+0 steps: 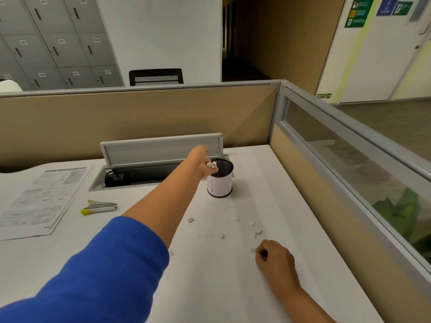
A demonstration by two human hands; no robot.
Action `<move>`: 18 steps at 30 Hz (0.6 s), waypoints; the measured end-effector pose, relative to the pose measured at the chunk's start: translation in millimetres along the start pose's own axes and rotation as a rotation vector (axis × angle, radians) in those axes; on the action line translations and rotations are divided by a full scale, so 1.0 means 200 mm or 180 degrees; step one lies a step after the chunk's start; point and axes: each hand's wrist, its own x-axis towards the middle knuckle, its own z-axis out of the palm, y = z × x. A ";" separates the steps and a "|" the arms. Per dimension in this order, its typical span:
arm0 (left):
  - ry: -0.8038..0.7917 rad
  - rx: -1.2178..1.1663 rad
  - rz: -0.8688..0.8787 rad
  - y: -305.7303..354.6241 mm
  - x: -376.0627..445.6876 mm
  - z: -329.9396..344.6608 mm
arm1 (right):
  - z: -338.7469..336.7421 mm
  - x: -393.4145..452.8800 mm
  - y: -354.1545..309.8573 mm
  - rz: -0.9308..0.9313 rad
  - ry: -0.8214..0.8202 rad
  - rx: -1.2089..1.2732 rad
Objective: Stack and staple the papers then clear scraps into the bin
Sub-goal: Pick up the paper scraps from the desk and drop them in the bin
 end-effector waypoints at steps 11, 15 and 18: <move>-0.0078 0.0702 0.0336 -0.03 -0.02 -0.02 | -0.04 0.13 -0.06 0.0038 -0.0444 -0.0646; 0.0683 0.2292 0.1426 -0.25 -0.14 -0.29 | -0.03 0.13 -0.06 0.0025 -0.0486 -0.0763; 0.1110 0.3310 0.1894 -0.50 -0.27 -0.68 | -0.03 0.11 -0.07 0.0074 -0.0489 -0.0852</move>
